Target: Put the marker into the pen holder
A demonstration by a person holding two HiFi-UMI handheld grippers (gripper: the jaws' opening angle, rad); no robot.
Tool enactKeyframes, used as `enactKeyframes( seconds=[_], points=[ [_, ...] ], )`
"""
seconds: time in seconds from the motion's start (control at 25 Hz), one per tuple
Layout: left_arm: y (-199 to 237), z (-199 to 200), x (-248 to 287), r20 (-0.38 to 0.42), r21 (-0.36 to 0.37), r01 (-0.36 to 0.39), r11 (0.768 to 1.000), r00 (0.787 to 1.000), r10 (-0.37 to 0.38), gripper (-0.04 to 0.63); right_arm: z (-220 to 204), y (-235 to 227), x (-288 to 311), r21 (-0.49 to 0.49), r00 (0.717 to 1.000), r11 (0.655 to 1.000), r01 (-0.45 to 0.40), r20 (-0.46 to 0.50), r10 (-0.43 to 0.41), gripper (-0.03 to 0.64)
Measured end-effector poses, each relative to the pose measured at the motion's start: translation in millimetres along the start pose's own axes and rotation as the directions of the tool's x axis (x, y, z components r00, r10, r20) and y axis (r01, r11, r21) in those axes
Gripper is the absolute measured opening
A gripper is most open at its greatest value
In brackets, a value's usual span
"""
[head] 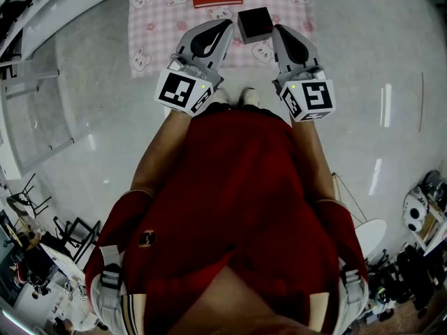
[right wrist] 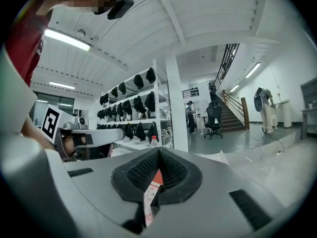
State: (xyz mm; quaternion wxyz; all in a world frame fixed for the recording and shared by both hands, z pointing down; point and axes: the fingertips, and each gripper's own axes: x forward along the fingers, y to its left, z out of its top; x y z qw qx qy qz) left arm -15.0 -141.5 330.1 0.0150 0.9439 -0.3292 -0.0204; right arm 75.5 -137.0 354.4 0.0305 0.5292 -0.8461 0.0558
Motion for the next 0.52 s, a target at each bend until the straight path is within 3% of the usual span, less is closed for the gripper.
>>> enactKeyframes(
  seconds=[0.52],
  points=[
    [-3.2,0.3,1.6,-0.008,0.005,0.002,1.000,1.000,-0.001,0.006,-4.6,-7.5,-3.0,0.010,1.000,1.000,0.015,-0.010,-0.014,-0.002]
  ],
)
